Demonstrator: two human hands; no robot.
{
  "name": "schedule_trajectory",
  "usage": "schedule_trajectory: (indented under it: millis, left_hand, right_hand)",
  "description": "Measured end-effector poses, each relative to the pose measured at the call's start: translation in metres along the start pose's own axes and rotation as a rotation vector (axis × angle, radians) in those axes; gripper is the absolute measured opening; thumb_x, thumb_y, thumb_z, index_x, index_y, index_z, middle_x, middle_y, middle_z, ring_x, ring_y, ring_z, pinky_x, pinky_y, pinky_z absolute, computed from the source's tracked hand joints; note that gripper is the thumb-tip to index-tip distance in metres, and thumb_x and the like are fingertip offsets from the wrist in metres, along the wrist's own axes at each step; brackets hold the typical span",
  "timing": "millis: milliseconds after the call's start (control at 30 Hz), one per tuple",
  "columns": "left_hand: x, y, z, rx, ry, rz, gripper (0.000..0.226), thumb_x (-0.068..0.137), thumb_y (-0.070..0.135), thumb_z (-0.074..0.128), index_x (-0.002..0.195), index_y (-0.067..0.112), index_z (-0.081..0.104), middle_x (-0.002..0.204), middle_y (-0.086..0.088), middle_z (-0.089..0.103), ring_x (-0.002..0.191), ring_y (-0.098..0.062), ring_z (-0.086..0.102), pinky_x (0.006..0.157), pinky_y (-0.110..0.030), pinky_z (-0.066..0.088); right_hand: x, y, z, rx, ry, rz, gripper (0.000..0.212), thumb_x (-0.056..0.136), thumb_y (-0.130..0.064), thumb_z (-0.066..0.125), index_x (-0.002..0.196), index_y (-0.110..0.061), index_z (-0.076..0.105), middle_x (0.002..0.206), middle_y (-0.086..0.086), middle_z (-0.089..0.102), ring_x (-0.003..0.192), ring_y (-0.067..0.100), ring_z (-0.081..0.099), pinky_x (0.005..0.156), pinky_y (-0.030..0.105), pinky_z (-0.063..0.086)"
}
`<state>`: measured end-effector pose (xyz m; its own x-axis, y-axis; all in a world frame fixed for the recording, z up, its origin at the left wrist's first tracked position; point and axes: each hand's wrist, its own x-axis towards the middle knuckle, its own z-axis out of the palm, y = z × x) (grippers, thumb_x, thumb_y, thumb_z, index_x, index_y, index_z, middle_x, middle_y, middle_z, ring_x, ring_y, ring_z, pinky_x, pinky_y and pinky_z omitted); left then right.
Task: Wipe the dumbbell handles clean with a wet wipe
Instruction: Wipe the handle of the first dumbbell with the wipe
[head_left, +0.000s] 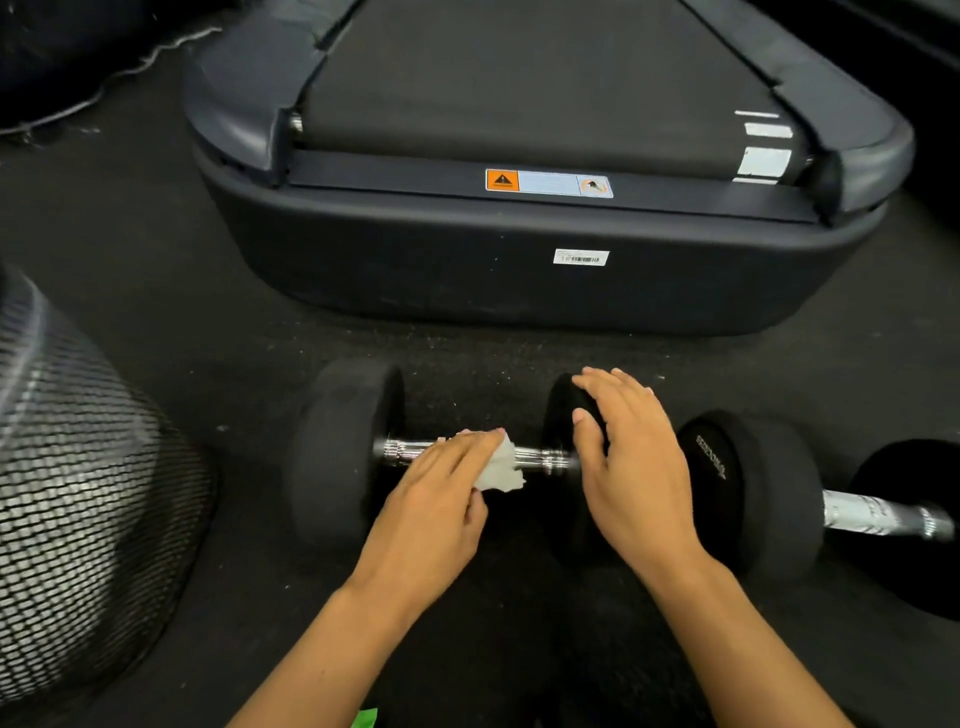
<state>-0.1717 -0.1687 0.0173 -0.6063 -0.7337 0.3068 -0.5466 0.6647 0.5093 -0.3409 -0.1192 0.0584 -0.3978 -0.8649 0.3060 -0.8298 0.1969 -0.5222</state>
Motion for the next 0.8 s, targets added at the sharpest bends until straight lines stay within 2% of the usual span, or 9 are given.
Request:
schedule_trajectory:
  millis: [67,100,200,267,367,500,600,700,800]
  left_hand:
    - [-0.001,-0.002,0.004,0.055,-0.030,-0.006,0.047,0.090,0.034,0.049,0.135,0.017,0.047,0.138,0.002,0.046,0.132,-0.007,0.034,0.111,-0.030,0.026]
    - [0.000,-0.003,0.007,0.073,-0.052,-0.015,0.049,0.091,0.040,0.040,0.133,0.017,0.048,0.138,0.001,0.046,0.131,-0.011,0.036,0.112,-0.030,0.024]
    - [0.012,-0.008,0.014,0.139,-0.090,0.011,0.045,0.089,0.030,0.035,0.123,0.013,0.059,0.126,-0.007,0.059,0.119,-0.018,0.054,0.108,-0.029,0.020]
    - [0.018,-0.013,0.014,0.116,-0.079,0.010,0.044,0.085,0.029,0.037,0.117,0.012,0.063,0.119,-0.006,0.064,0.112,-0.018,0.059,0.106,-0.027,0.020]
    - [0.018,-0.020,0.014,0.115,-0.061,0.080,0.042,0.082,0.028,0.049,0.118,0.011,0.063,0.121,-0.005,0.063,0.113,-0.016,0.058,0.106,-0.027,0.024]
    - [0.021,-0.022,0.018,0.191,-0.017,0.185,0.044,0.073,0.017,0.063,0.116,0.010,0.064,0.118,-0.006,0.064,0.109,-0.016,0.061,0.101,-0.033,0.036]
    - [0.018,-0.025,0.024,0.164,0.074,0.225,0.041,0.075,0.006,0.065,0.116,0.007,0.063,0.117,-0.008,0.065,0.109,-0.019,0.061,0.104,-0.035,0.035]
    - [0.010,-0.026,0.031,0.102,0.178,0.230,0.046,0.068,-0.013,0.072,0.111,0.000,0.065,0.114,-0.013,0.066,0.107,-0.024,0.062,0.099,-0.041,0.039]
    - [0.020,-0.020,0.031,0.054,0.119,0.274,0.045,0.069,-0.010,0.070,0.111,0.003,0.065,0.114,-0.011,0.066,0.108,-0.022,0.062,0.099,-0.041,0.043]
  right_hand:
    - [0.000,0.000,0.002,-0.038,0.012,0.005,0.033,0.095,-0.019,0.046,0.127,-0.015,0.054,0.133,-0.003,0.053,0.132,0.010,0.034,0.113,0.029,0.018]
    - [0.001,0.000,0.003,-0.049,0.018,0.003,0.033,0.096,-0.019,0.045,0.127,-0.015,0.055,0.133,-0.003,0.053,0.132,0.011,0.035,0.112,0.029,0.018]
    - [0.000,0.001,0.005,-0.069,0.039,-0.005,0.037,0.094,-0.025,0.039,0.125,-0.015,0.056,0.131,-0.002,0.055,0.130,0.012,0.038,0.111,0.029,0.021]
    - [0.000,0.002,0.006,-0.070,0.046,-0.010,0.039,0.093,-0.027,0.038,0.125,-0.015,0.057,0.131,-0.003,0.055,0.130,0.011,0.038,0.110,0.029,0.022]
    - [-0.001,0.002,0.006,-0.079,0.064,-0.026,0.042,0.093,-0.031,0.033,0.124,-0.015,0.057,0.130,-0.004,0.056,0.130,0.010,0.038,0.110,0.028,0.022]
    - [0.000,0.002,0.008,-0.106,0.078,-0.039,0.048,0.092,-0.034,0.028,0.124,-0.015,0.058,0.130,-0.003,0.056,0.129,0.010,0.039,0.110,0.028,0.022]
    - [0.001,0.003,0.008,-0.117,0.086,-0.038,0.048,0.091,-0.034,0.027,0.123,-0.015,0.058,0.129,-0.002,0.057,0.128,0.011,0.041,0.109,0.029,0.023]
    - [0.002,0.002,0.009,-0.127,0.101,-0.034,0.048,0.091,-0.034,0.028,0.123,-0.014,0.059,0.128,-0.001,0.058,0.127,0.013,0.042,0.108,0.029,0.024]
    - [0.002,0.001,0.010,-0.172,0.094,-0.045,0.049,0.092,-0.033,0.027,0.125,-0.012,0.057,0.128,0.001,0.058,0.127,0.016,0.044,0.107,0.030,0.024]
